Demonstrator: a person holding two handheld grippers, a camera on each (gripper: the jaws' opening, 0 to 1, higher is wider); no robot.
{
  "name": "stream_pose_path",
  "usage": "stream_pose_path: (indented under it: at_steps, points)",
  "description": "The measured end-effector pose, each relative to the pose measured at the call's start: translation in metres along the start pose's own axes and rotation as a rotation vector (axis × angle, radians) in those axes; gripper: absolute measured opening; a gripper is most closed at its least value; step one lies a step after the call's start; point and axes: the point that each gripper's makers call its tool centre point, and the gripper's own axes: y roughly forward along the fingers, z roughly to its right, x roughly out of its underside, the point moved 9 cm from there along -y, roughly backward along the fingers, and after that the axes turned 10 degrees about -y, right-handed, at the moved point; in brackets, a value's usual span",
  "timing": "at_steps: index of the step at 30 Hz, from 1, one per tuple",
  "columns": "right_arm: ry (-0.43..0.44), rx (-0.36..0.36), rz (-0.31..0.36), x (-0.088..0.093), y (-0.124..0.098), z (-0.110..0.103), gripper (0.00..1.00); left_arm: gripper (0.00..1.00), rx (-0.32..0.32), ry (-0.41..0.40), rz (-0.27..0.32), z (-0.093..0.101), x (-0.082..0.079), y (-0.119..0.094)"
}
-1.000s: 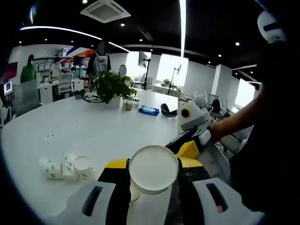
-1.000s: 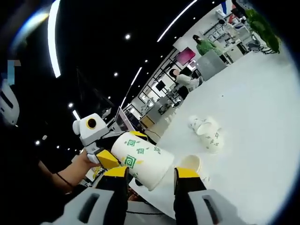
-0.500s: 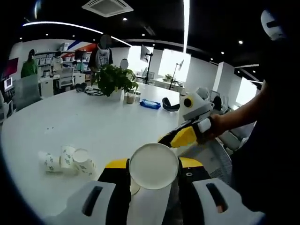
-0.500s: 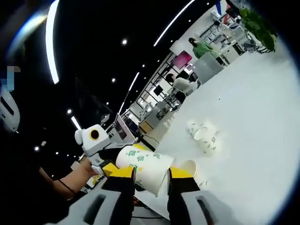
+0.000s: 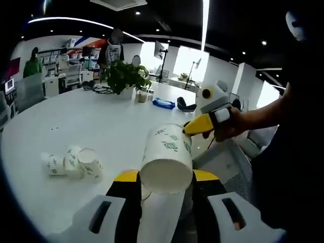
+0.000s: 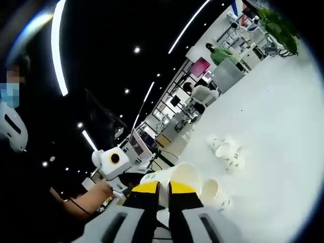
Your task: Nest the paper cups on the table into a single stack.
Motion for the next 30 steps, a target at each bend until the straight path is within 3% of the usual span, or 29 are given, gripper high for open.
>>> stream_pose_path:
  at_steps: [10,13,17,22,30]
  points:
    - [0.009,-0.054,0.034,-0.014,0.006,-0.014,0.0,0.32,-0.037,-0.003,-0.018,-0.006,0.005,0.0]
    - [-0.001,-0.06,0.045,-0.02,0.007,-0.017,0.0,0.5,-0.06,0.0,0.004,-0.008,0.006,0.0]
    - [-0.032,-0.04,0.049,-0.026,0.007,-0.017,0.0,0.51,-0.072,-0.004,0.015,-0.008,0.008,-0.003]
    - [-0.067,-0.014,0.036,-0.031,0.009,-0.015,0.0,0.6,-0.098,-0.013,0.037,-0.009,0.01,-0.006]
    - [-0.194,0.044,-0.063,-0.028,0.018,-0.012,0.0,0.66,-0.138,-0.014,0.086,-0.009,0.01,-0.014]
